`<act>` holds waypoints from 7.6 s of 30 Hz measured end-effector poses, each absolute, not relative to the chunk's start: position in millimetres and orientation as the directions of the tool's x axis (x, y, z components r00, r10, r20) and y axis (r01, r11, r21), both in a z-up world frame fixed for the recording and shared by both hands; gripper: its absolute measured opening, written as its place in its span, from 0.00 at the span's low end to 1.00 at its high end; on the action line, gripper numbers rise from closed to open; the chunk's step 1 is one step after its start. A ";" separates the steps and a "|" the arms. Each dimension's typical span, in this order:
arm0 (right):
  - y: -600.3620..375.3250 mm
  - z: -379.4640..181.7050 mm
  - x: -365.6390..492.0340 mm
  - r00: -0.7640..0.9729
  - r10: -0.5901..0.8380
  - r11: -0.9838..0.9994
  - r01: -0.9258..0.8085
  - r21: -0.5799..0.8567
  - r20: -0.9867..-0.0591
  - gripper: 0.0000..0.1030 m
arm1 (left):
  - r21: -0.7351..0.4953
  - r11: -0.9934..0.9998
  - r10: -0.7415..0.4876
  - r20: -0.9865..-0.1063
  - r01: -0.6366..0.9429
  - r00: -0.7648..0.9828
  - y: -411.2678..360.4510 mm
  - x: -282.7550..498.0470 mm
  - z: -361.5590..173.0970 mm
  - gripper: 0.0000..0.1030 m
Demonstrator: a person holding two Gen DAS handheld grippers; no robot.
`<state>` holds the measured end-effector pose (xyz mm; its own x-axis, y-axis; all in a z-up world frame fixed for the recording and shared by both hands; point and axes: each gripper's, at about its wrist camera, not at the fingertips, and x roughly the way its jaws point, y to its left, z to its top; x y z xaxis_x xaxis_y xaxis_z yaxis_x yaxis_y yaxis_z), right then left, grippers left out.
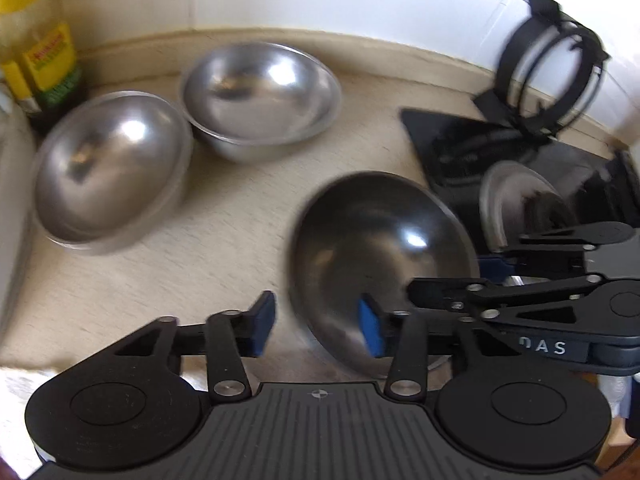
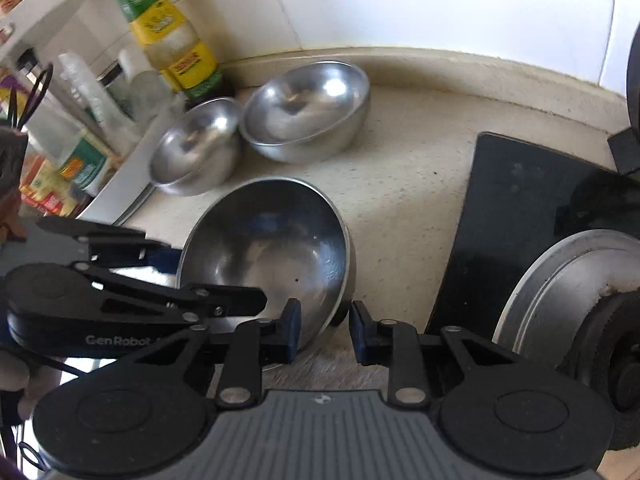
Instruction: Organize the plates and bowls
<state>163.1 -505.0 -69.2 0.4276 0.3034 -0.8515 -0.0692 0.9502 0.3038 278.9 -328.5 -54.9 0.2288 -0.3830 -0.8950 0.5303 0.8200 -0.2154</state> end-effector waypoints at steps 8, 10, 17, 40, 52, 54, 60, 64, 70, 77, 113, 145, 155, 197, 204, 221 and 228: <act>-494.4 -63.9 156.9 0.396 0.331 0.941 -0.073 0.330 -0.857 0.33 | -0.222 0.804 -0.410 -0.879 0.551 0.244 -310.3 265.2 -45.9 0.54; -492.3 -63.1 159.4 0.385 0.331 0.941 -0.066 0.332 -0.861 0.33 | -0.226 0.809 -0.406 -0.883 0.543 0.237 -309.9 268.5 -48.2 0.53; -507.5 -27.4 160.5 0.455 0.304 0.949 -0.073 0.305 -0.837 0.46 | -0.197 0.825 -0.401 -0.865 0.531 0.302 -287.9 279.7 -23.5 0.76; -523.4 -65.4 291.7 0.468 0.276 0.935 0.072 0.347 -0.840 0.46 | -0.104 0.866 -0.315 -0.874 0.489 0.371 -342.5 433.5 -41.0 0.65; -520.2 -84.2 297.1 0.436 0.320 0.912 0.099 0.398 -0.841 0.31 | -0.093 0.817 -0.329 -0.885 0.569 0.328 -356.1 423.7 -57.2 0.51; -523.8 -81.4 293.6 0.445 0.321 0.910 0.101 0.403 -0.836 0.31 | -0.099 0.815 -0.338 -0.882 0.571 0.329 -355.9 419.7 -54.2 0.52; -532.2 -59.1 284.2 0.492 0.306 0.910 0.101 0.403 -0.815 0.31 | -0.106 0.803 -0.372 -0.858 0.587 0.354 -358.7 407.9 -34.6 0.53; -532.8 -39.8 274.6 0.517 0.294 0.916 0.090 0.392 -0.804 0.31 | -0.105 0.793 -0.395 -0.839 0.600 0.375 -357.6 397.3 -14.8 0.55; -527.7 -12.2 250.7 0.544 0.287 0.922 0.065 0.381 -0.788 0.31 | -0.095 0.784 -0.413 -0.818 0.614 0.401 -357.7 374.8 11.9 0.56; -517.9 8.3 217.0 0.549 0.281 0.930 0.045 0.364 -0.787 0.31 | -0.097 0.771 -0.434 -0.803 0.630 0.407 -349.0 340.1 37.3 0.58; -486.2 24.5 191.8 0.530 0.280 0.950 -0.031 0.311 -0.801 0.37 | -0.177 0.858 -0.428 -0.765 0.481 0.481 -244.3 287.3 56.5 0.70; -412.2 -37.2 314.1 0.386 0.349 0.937 -0.172 0.304 -0.854 0.41 | -0.110 0.957 -0.229 -0.854 0.269 0.468 -229.3 338.2 -25.3 0.74; -400.5 -59.7 325.6 0.347 0.342 0.937 -0.194 0.289 -0.873 0.42 | -0.099 0.959 -0.218 -0.860 0.267 0.462 -232.9 350.6 -38.6 0.75; -433.5 17.1 269.4 0.450 0.308 0.951 -0.176 0.255 -0.838 0.32 | -0.021 0.909 -0.268 -0.795 0.417 0.545 -267.1 321.0 10.9 0.62; -450.2 33.7 231.2 0.482 0.264 0.965 -0.135 0.226 -0.835 0.32 | 0.012 0.872 -0.298 -0.780 0.490 0.550 -290.7 293.0 30.4 0.64; -470.8 20.7 187.0 0.416 0.217 0.975 -0.058 0.212 -0.883 0.32 | 0.027 0.798 -0.336 -0.809 0.602 0.482 -320.4 244.8 17.5 0.65; -471.1 9.1 188.6 0.383 0.220 0.975 -0.053 0.217 -0.897 0.32 | 0.023 0.788 -0.329 -0.829 0.615 0.452 -322.3 243.2 5.0 0.65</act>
